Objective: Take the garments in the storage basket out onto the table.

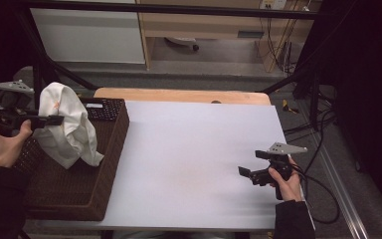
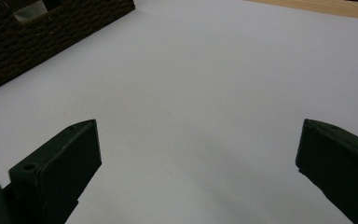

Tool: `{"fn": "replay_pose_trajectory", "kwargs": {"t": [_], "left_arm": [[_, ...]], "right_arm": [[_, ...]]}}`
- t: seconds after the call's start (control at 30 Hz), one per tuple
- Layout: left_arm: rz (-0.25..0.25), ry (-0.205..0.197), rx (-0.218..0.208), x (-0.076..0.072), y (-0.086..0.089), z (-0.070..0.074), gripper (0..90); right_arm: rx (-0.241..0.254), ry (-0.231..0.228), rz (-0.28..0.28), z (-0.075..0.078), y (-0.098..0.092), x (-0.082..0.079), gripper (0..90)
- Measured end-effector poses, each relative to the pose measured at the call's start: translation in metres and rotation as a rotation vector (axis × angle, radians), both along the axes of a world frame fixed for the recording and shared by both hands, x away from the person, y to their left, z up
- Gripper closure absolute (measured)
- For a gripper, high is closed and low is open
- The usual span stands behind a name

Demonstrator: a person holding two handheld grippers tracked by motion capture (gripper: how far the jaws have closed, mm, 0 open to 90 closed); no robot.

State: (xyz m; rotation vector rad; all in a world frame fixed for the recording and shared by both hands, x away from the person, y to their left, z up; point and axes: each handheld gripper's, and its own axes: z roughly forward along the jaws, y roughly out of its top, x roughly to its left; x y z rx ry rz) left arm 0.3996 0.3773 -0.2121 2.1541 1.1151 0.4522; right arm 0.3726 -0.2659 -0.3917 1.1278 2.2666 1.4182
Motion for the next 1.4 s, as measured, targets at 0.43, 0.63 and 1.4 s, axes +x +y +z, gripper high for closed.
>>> {"fn": "replay_pose_trajectory", "kwargs": {"t": [0.43, 0.63, 1.4], "left_arm": [[-0.046, -0.024, -0.013, -0.007, -0.006, 0.019, 72.6], [-0.065, -0.028, -0.011, -0.008, -0.012, 0.025, 72.6], [-0.143, -0.042, -0.042, -0.003, -0.041, 0.044, 72.7]], "right_arm": [[0.0, -0.001, 0.0, 0.0, 0.0, 0.0, 0.7], [0.0, -0.001, 0.0, 0.0, 0.0, 0.0, 0.7], [0.0, 0.001, 0.004, 0.0, 0.0, 0.0, 0.7]]}}
